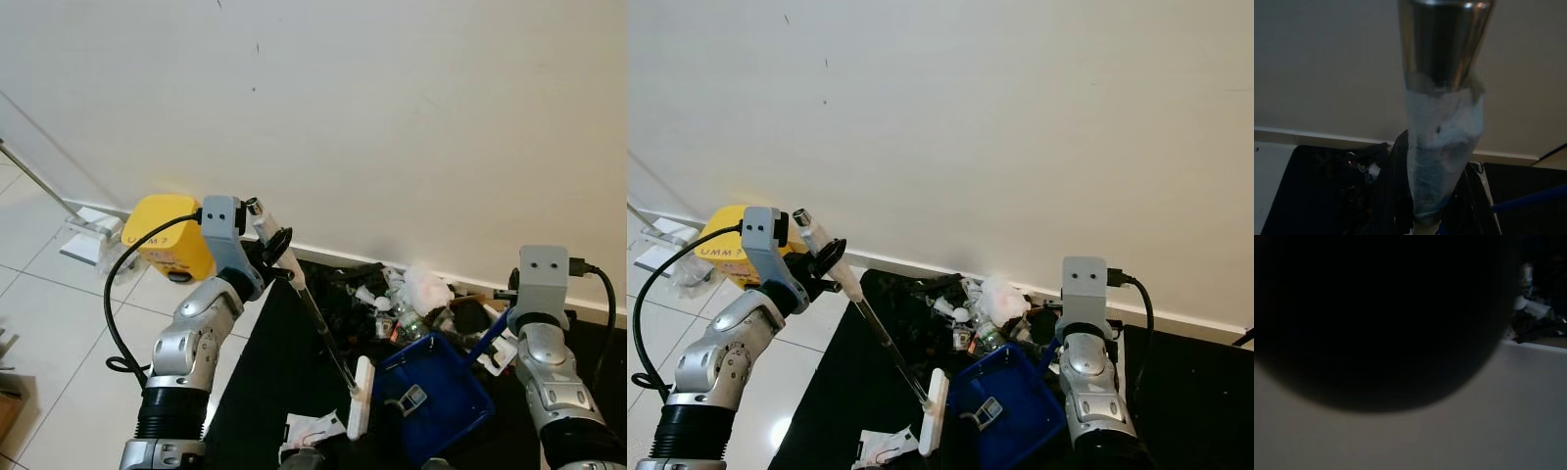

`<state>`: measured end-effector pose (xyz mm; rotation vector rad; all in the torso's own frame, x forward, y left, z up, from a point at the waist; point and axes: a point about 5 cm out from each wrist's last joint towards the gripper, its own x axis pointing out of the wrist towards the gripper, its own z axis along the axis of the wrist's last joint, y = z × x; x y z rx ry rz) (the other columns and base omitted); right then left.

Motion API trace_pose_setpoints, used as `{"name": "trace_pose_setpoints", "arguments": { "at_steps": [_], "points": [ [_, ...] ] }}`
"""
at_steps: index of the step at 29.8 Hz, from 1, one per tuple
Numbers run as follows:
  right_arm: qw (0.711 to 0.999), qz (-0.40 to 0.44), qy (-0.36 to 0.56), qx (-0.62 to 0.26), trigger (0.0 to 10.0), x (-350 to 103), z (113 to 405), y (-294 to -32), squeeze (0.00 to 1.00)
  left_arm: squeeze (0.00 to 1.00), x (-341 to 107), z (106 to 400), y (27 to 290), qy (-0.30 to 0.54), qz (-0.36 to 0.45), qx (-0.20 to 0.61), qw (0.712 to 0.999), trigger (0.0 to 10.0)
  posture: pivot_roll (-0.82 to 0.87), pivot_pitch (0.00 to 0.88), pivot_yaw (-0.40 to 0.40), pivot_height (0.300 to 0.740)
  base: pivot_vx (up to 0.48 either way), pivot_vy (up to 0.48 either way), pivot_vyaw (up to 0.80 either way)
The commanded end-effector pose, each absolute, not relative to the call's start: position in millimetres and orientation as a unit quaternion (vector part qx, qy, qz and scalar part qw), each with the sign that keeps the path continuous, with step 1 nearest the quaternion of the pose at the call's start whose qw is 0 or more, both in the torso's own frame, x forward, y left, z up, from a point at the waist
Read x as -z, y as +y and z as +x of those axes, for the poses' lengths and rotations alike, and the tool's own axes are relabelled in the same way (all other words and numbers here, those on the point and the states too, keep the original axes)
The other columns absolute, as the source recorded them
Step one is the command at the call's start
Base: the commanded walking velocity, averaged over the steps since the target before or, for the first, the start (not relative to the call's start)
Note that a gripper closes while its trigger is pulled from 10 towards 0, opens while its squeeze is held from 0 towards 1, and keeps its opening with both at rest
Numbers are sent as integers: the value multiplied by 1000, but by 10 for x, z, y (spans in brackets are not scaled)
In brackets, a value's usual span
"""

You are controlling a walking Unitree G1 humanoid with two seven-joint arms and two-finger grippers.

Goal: Sweep floor

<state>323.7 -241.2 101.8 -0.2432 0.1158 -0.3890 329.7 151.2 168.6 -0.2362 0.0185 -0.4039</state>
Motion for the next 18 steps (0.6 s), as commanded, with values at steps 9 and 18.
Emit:
{"name": "trace_pose_setpoints", "arguments": {
  "at_steps": [9, 18],
  "points": [
    [947, -114, 127, 273, 10000, -749, 3087, -2582, 0, 0, -1842, 3286, 2322, -14, 51, -44, 998, 10000, 6, 181, 93, 740, 0, 0, 0],
    [938, -71, 136, 312, 10000, -695, 3047, -2595, 0, 0, -1501, 3139, 2505, 36, 45, -84, 995, 10000, 10, 187, 86, 740, 0, 0, 0]
  ]
}}
